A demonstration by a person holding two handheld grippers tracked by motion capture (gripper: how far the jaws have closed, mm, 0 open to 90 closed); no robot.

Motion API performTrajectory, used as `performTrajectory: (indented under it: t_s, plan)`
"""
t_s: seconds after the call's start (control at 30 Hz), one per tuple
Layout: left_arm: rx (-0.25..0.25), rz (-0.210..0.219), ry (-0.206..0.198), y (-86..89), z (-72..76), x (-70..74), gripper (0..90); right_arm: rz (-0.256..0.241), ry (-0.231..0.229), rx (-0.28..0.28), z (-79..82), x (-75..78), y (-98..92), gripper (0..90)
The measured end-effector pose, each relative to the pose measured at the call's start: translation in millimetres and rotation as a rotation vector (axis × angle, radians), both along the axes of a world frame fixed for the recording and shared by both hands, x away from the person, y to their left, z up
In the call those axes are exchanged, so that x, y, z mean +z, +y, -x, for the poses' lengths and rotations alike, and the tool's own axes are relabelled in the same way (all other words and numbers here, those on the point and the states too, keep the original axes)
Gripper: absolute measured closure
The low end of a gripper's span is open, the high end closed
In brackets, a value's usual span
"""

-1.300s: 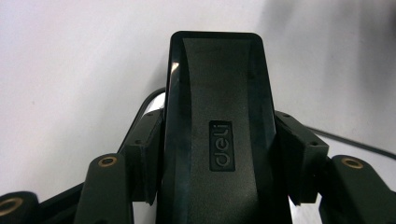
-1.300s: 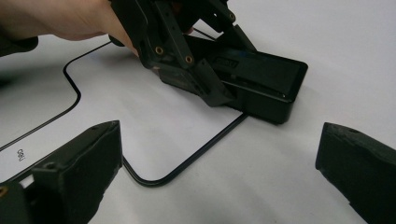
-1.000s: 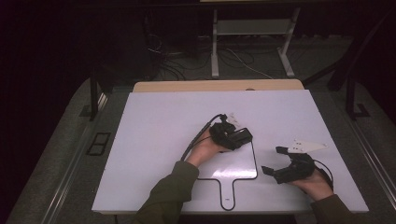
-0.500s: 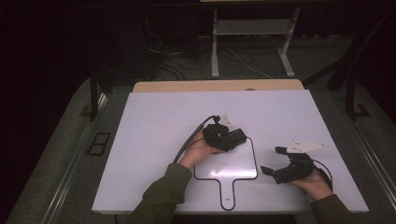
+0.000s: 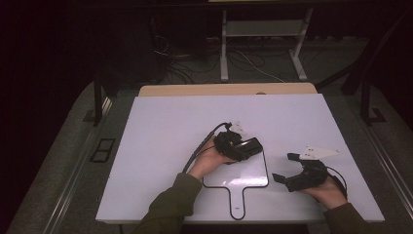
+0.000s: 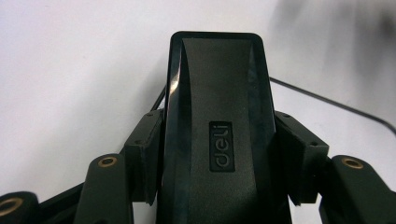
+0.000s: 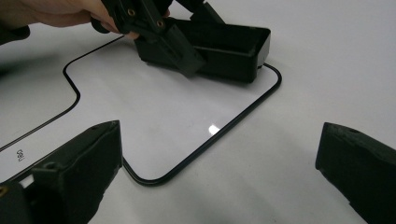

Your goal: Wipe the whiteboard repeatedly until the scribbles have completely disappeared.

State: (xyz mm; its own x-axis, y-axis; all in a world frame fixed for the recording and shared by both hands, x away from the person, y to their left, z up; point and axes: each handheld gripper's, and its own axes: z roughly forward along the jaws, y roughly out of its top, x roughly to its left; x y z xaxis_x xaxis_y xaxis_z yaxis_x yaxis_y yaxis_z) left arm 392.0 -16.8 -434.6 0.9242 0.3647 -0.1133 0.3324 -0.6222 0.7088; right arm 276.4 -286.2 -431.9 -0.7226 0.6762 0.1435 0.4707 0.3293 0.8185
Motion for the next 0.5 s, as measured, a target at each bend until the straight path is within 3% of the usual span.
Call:
performTrajectory:
  t_s: [0.23,0.5]
  plan:
    - [0.040,0.032,-0.006,16.5,-9.1,14.3,39.0,0.001,0.001,0.000,0.0,0.2,0.3,0.0]
    - [0.076,0.044,-0.028,30.5,-36.4,33.1,39.0,0.002,0.004,-0.001,-0.2,0.1,0.6,0.0]
